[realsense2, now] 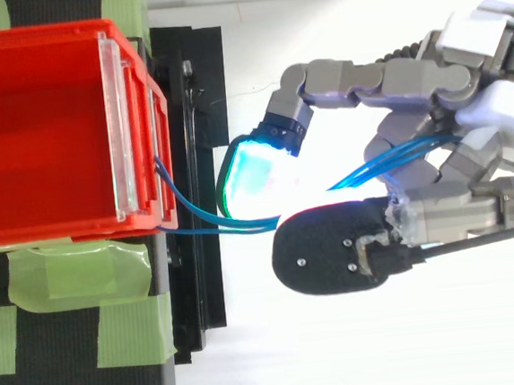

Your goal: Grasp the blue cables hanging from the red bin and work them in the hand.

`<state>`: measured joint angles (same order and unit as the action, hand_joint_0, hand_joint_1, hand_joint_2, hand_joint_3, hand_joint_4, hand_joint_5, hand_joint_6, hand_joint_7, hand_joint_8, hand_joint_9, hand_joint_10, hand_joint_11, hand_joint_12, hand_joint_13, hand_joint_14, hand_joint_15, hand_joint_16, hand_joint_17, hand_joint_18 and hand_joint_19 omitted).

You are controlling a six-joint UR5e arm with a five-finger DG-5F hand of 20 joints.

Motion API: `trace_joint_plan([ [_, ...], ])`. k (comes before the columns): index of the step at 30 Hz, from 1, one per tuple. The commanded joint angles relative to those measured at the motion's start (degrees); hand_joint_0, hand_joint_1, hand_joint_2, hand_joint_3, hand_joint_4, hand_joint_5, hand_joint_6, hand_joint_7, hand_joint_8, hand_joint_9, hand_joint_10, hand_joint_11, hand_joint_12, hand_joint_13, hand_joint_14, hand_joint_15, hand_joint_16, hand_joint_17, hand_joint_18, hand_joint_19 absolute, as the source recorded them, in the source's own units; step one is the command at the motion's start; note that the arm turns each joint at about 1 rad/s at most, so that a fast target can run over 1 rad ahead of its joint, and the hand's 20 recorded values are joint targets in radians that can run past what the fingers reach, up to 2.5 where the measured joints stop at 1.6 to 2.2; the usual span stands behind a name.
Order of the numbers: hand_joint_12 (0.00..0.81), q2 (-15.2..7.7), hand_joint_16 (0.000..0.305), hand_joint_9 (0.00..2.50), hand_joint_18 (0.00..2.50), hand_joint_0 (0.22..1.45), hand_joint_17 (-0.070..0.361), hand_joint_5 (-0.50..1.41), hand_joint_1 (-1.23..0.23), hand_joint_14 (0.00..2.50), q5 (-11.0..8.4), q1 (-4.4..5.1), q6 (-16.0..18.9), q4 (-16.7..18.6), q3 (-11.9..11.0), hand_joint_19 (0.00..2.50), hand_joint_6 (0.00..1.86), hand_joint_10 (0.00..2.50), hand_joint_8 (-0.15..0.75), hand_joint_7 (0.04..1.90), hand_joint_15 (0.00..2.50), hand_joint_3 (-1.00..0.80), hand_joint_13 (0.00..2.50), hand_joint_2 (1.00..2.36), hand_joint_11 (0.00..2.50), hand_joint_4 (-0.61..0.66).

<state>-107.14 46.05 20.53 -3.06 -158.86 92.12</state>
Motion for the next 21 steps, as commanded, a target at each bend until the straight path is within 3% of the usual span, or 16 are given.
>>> trace_joint_plan([
  [1,0.712,0.0,0.237,1.78,2.5,0.86,0.178,0.33,-0.7,2.5,0.0,0.04,0.0,0.2,0.1,0.65,0.0,2.5,0.535,1.38,1.97,-0.6,2.02,1.02,2.5,0.33],
  [12,0.712,0.0,0.237,1.78,2.5,1.01,0.178,0.34,-0.74,2.5,-0.09,0.04,0.0,0.7,0.1,0.65,0.01,2.5,0.535,1.37,1.97,-0.36,2.02,1.03,2.5,0.34],
  [18,0.712,0.0,0.237,1.78,2.5,0.94,0.178,0.32,-0.77,2.5,-0.09,0.21,0.0,0.4,0.1,0.65,0.02,2.5,0.535,1.36,1.97,-0.64,2.02,1.02,2.5,0.34],
  [20,0.712,0.0,0.237,1.78,2.5,0.96,0.178,0.32,-0.77,2.5,-0.09,0.21,0.1,0.3,0.1,0.65,0.02,2.5,0.535,1.36,1.97,-0.56,2.02,1.02,2.5,0.35],
  [21,0.712,0.0,0.237,1.78,2.5,0.99,0.178,0.32,-0.76,2.5,-0.09,0.3,0.1,0.4,0.0,0.65,0.03,2.5,0.535,1.36,1.97,-0.42,2.02,1.02,2.5,0.34],
])
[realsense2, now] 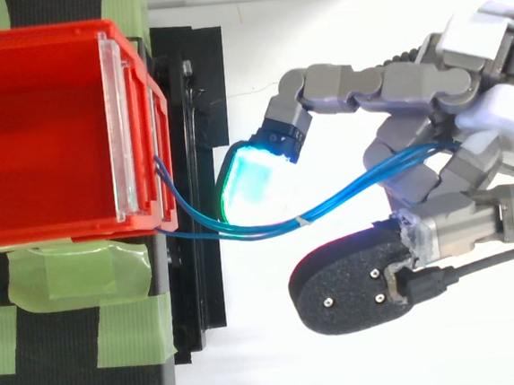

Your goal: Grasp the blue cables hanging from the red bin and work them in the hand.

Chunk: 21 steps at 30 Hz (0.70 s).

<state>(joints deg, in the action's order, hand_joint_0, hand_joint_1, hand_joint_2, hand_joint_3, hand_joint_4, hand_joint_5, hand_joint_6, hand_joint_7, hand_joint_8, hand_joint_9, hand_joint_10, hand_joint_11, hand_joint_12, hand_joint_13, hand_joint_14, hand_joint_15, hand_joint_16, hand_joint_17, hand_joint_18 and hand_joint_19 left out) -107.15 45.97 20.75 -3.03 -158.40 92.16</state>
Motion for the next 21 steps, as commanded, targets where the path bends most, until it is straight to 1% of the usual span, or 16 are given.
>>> trace_joint_plan([
  [1,0.712,0.0,0.237,1.78,2.5,1.0,0.178,0.32,-0.76,2.5,0.0,0.08,0.0,-0.1,0.0,0.65,0.03,2.5,0.535,1.36,1.97,-0.32,2.02,1.03,2.5,0.34],
  [2,0.712,0.0,0.237,1.78,2.5,1.01,0.178,0.32,-0.75,2.5,0.0,0.08,0.0,-0.1,0.0,0.65,0.03,2.5,0.535,1.36,1.97,-0.26,2.02,1.03,2.5,0.34],
  [3,0.712,0.0,0.237,1.78,2.5,1.02,0.178,0.32,-0.73,2.5,0.0,0.08,0.0,-0.1,0.0,0.65,0.03,2.5,0.535,1.35,1.97,-0.16,2.02,1.03,2.5,0.34],
  [5,0.712,0.0,0.237,1.78,2.5,1.03,0.178,0.32,-0.71,2.5,0.0,0.08,0.0,-0.1,0.0,0.65,0.04,2.5,0.535,1.35,1.97,-0.08,2.02,1.03,2.5,0.34],
  [6,0.712,0.0,0.237,1.78,2.5,1.03,0.178,0.33,-0.7,2.5,0.0,0.08,0.0,-0.1,0.0,0.65,0.04,2.5,0.535,1.35,1.97,-0.05,2.02,1.03,2.5,0.34],
  [11,0.712,0.0,0.237,1.78,2.5,1.01,0.178,0.34,-0.67,2.5,0.0,0.08,0.0,0.0,0.0,0.65,0.04,2.5,0.535,1.35,1.97,-0.06,2.02,1.03,2.5,0.33],
  [13,0.712,0.0,0.237,1.78,2.5,0.97,0.178,0.34,-0.66,2.5,0.0,0.08,0.0,0.0,0.0,0.65,0.03,2.5,0.535,1.36,1.97,-0.13,2.02,1.03,2.5,0.33],
  [15,0.712,0.0,0.237,1.78,2.5,0.93,0.178,0.34,-0.66,2.5,0.0,0.08,0.0,0.0,0.0,0.65,0.01,2.5,0.535,1.37,1.97,-0.33,2.02,1.02,2.5,0.33],
  [16,0.712,0.0,0.237,1.78,2.5,0.92,0.178,0.34,-0.66,2.5,0.0,0.08,0.0,0.0,0.0,0.65,0.01,2.5,0.535,1.37,1.97,-0.4,2.02,1.02,2.5,0.34],
  [17,0.712,0.0,0.237,1.78,2.5,0.92,0.178,0.34,-0.66,2.5,0.0,0.08,0.0,0.0,0.0,0.65,0.01,2.5,0.535,1.38,1.97,-0.41,2.02,1.02,2.5,0.34],
  [18,0.712,0.0,0.237,1.78,2.5,0.94,0.178,0.34,-0.66,2.5,0.0,0.08,0.0,0.0,0.0,0.65,0.01,2.5,0.535,1.38,1.97,-0.36,2.02,1.03,2.5,0.34],
  [20,0.712,0.0,0.237,1.78,2.5,0.99,0.178,0.34,-0.66,2.5,0.0,0.08,0.0,-0.1,0.0,0.65,0.01,2.5,0.535,1.37,1.97,-0.16,2.02,1.03,2.5,0.33],
  [21,0.712,0.0,0.237,1.78,2.5,1.01,0.178,0.35,-0.66,2.5,0.0,0.08,0.0,-0.1,0.0,0.65,0.02,2.5,0.535,1.37,1.97,0.0,2.02,1.03,2.5,0.33],
])
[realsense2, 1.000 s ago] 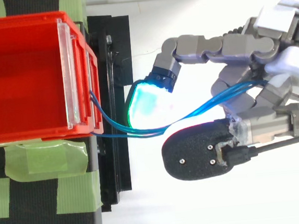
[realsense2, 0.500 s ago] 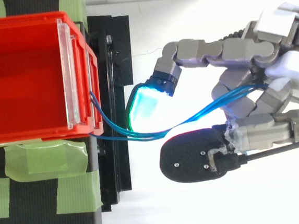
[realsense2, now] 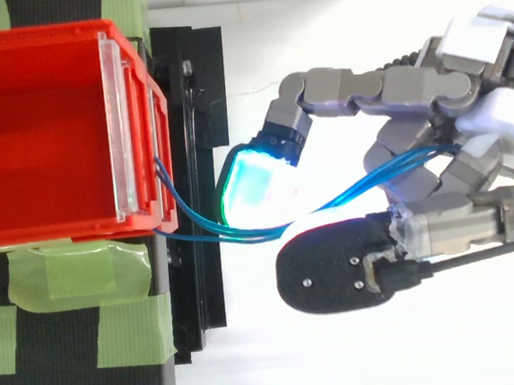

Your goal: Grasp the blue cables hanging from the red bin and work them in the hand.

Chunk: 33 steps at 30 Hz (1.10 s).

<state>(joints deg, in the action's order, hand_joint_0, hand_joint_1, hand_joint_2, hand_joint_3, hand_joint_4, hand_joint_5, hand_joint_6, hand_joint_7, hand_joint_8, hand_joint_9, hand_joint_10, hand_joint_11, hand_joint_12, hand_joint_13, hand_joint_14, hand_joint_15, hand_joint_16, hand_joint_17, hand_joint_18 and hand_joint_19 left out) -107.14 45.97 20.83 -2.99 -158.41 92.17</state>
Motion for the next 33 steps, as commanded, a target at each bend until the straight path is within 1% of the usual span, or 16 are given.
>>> trace_joint_plan([
  [1,0.712,0.0,0.237,1.78,2.5,1.03,0.178,0.35,-0.66,2.5,0.0,0.0,0.0,-0.1,-0.1,0.65,0.03,2.5,0.535,1.35,1.97,0.12,2.02,1.02,2.5,0.33],
  [5,0.712,0.0,0.237,1.78,2.5,1.05,0.178,0.36,-0.64,2.5,0.0,0.0,0.0,-0.1,0.0,0.65,0.05,2.5,0.535,1.33,1.97,0.42,2.02,1.0,2.5,0.35],
  [8,0.712,0.0,0.237,1.78,2.5,1.0,0.178,0.36,-0.63,2.5,0.0,0.0,0.0,-0.1,0.0,0.65,0.06,2.5,0.535,1.33,1.97,0.36,2.02,1.13,2.5,0.35],
  [10,0.712,0.0,0.237,1.78,2.5,0.98,0.178,0.36,-0.68,2.5,0.0,0.0,0.0,-0.1,0.0,0.65,0.05,2.5,0.535,1.33,1.97,0.23,2.02,1.01,2.5,0.37],
  [12,0.712,0.0,0.237,1.78,2.5,0.95,0.178,0.35,-0.67,2.5,0.0,0.0,0.0,-0.1,0.0,0.65,0.03,2.5,0.535,1.35,1.97,0.07,2.02,1.02,2.5,0.35],
  [13,0.712,0.0,0.237,1.78,2.5,0.96,0.178,0.35,-0.67,2.5,0.0,0.0,0.0,-0.1,0.0,0.65,0.01,2.5,0.535,1.36,1.97,0.06,2.02,1.02,2.5,0.34],
  [15,0.712,0.0,0.237,1.78,2.5,1.04,0.178,0.35,-0.66,2.5,0.0,0.0,0.0,-0.1,0.0,0.65,0.02,2.5,0.535,1.35,1.97,0.3,2.02,1.02,2.5,0.32],
  [17,0.712,0.0,0.237,1.78,2.5,1.08,0.178,0.36,-0.65,2.5,0.0,0.0,0.0,-0.1,-0.1,0.65,0.02,2.5,0.535,1.34,1.97,0.44,2.02,1.0,2.5,0.33],
  [18,0.712,0.0,0.237,1.78,2.5,1.04,0.178,0.37,-0.63,2.5,0.0,0.0,0.0,-0.1,0.0,0.65,0.02,2.5,0.535,1.35,1.97,0.42,2.02,1.14,2.5,0.32],
  [20,0.712,0.0,0.237,1.78,2.5,1.02,0.178,0.37,-0.61,2.5,0.0,0.0,0.0,-0.1,0.0,0.65,0.02,2.5,0.535,1.35,1.97,0.37,2.02,1.22,2.5,0.32],
  [21,0.712,-0.1,0.237,1.78,2.5,1.0,0.178,0.37,-0.62,2.5,0.0,0.0,0.0,-0.1,0.0,0.65,0.02,2.5,0.535,1.34,1.97,0.35,2.02,1.21,2.5,0.33],
  [22,0.712,-0.1,0.237,1.78,2.5,1.02,0.178,0.37,-0.67,2.5,0.0,0.0,0.0,-0.1,0.0,0.65,0.02,2.5,0.535,1.35,1.97,0.33,2.02,1.0,2.5,0.34],
  [25,0.712,0.0,0.237,1.78,2.5,0.89,0.178,0.33,-0.66,2.5,0.0,0.0,0.0,-0.1,0.0,0.65,0.0,2.5,0.535,1.36,1.97,-0.29,2.02,1.02,2.5,0.3],
  [27,0.712,-0.1,0.237,1.78,2.5,0.88,0.178,0.33,-0.66,2.5,0.0,0.0,0.0,-0.1,0.0,0.65,0.0,2.5,0.535,1.36,1.97,-0.55,2.02,1.02,2.5,0.31],
  [31,0.712,-0.1,0.237,1.78,2.5,0.9,0.178,0.35,-0.68,2.5,0.0,0.0,0.0,-0.1,0.0,0.65,0.0,2.5,0.535,1.38,1.97,-0.72,2.02,1.01,2.5,0.32],
  [33,0.712,-0.1,0.237,1.78,2.5,0.9,0.178,0.35,-0.68,2.5,0.0,0.0,0.0,-0.1,0.0,0.65,0.09,2.5,0.535,1.37,1.97,-0.75,2.02,1.01,2.5,0.32],
])
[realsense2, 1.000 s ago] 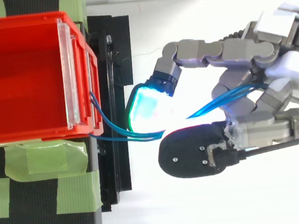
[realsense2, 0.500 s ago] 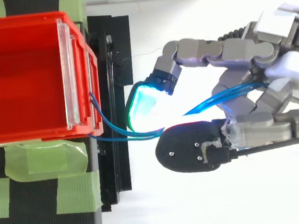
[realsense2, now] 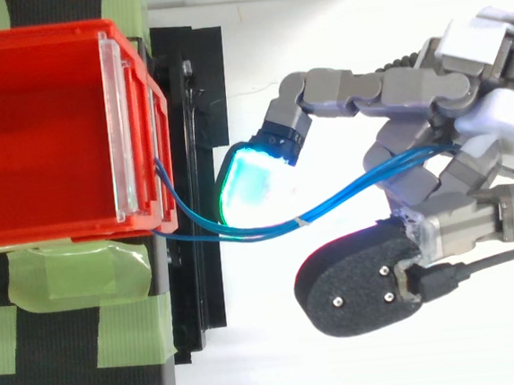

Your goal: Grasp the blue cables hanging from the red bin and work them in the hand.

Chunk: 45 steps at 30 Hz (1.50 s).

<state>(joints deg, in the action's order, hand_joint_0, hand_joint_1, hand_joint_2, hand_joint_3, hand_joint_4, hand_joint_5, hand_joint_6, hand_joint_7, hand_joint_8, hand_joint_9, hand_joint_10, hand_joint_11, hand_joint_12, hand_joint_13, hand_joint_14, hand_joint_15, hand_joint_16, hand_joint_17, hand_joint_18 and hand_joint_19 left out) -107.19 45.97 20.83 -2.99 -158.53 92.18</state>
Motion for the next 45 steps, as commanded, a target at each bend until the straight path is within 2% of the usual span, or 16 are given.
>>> trace_joint_plan([
  [1,0.712,0.1,0.237,1.78,2.5,0.9,0.178,0.35,-0.69,2.5,0.0,0.0,0.0,0.0,0.0,0.65,0.11,2.5,0.535,1.37,1.97,-0.77,2.02,1.01,2.5,0.33],
  [3,0.712,0.0,0.237,1.78,2.5,0.91,0.178,0.34,-0.7,2.5,0.0,0.0,0.0,0.0,0.0,0.65,0.2,2.5,0.535,1.34,1.97,-0.79,2.02,1.01,2.5,0.32],
  [7,0.712,0.1,0.237,1.78,2.5,0.91,0.178,0.34,-0.7,2.5,0.0,0.09,0.0,0.0,-0.1,0.65,0.22,2.5,0.535,1.34,1.97,-0.83,2.02,1.01,2.5,0.33],
  [10,0.712,0.1,0.237,1.78,2.5,0.91,0.178,0.34,-0.71,2.5,0.44,0.7,0.0,0.0,0.0,0.65,0.23,2.5,0.535,1.33,1.97,-0.83,2.02,1.01,2.5,0.33],
  [12,0.712,0.1,0.237,1.78,2.5,0.93,0.178,0.34,-0.72,2.5,1.32,0.79,-0.1,-0.5,-0.1,0.65,0.24,2.5,0.535,1.33,1.97,-0.82,2.02,1.01,2.5,0.33],
  [13,0.712,0.1,0.237,1.78,2.5,0.93,0.178,0.34,-0.72,2.5,3.16,0.88,-0.4,-1.6,0.0,0.65,0.25,2.5,0.535,1.32,1.97,-0.8,2.02,1.01,2.5,0.33],
  [16,0.712,0.1,0.237,1.78,2.5,0.94,0.178,0.34,-0.72,2.5,4.13,0.88,-0.2,-2.3,-0.1,0.65,0.25,2.5,0.535,1.33,1.97,-0.75,2.02,1.01,2.5,0.32],
  [23,0.712,0.1,0.237,1.78,2.5,0.95,0.178,0.28,-0.74,2.5,4.13,1.23,1.5,-2.3,-0.1,0.65,0.3,2.5,0.535,1.29,1.97,-0.55,2.02,1.02,2.5,0.33],
  [33,0.712,0.1,0.237,1.78,2.5,0.97,0.178,0.23,-0.75,2.5,4.13,1.58,2.5,-2.2,-0.1,0.65,0.35,2.5,0.535,1.26,1.97,-0.48,2.02,1.02,2.5,0.33],
  [35,0.712,0.1,0.237,1.78,2.5,0.98,0.178,0.22,-0.76,2.5,4.04,1.67,2.5,-2.2,0.0,0.65,0.36,2.5,0.535,1.25,1.97,-0.41,2.02,1.02,2.5,0.32],
  [39,0.712,0.1,0.237,1.78,2.5,0.99,0.178,0.22,-0.75,2.5,4.13,1.67,2.9,-2.4,-0.1,0.65,0.37,2.5,0.535,1.25,1.97,-0.13,2.02,1.03,2.5,0.31],
  [41,0.712,0.1,0.237,1.78,2.5,0.99,0.178,0.22,-0.74,2.5,4.04,1.76,3.4,-2.4,-0.1,0.65,0.37,2.5,0.535,1.24,1.97,-0.08,2.02,1.03,2.5,0.32],
  [43,0.712,0.1,0.237,1.78,2.5,0.99,0.178,0.23,-0.73,2.5,4.04,1.76,3.6,-2.4,-0.1,0.65,0.36,2.5,0.535,1.24,1.97,-0.16,2.02,1.03,2.5,0.32],
  [45,0.712,0.1,0.237,1.78,2.5,0.96,0.178,0.23,-0.73,2.5,4.04,1.76,4.7,-2.4,0.0,0.65,0.35,2.5,0.535,1.25,1.97,-0.34,2.02,1.03,2.5,0.32],
])
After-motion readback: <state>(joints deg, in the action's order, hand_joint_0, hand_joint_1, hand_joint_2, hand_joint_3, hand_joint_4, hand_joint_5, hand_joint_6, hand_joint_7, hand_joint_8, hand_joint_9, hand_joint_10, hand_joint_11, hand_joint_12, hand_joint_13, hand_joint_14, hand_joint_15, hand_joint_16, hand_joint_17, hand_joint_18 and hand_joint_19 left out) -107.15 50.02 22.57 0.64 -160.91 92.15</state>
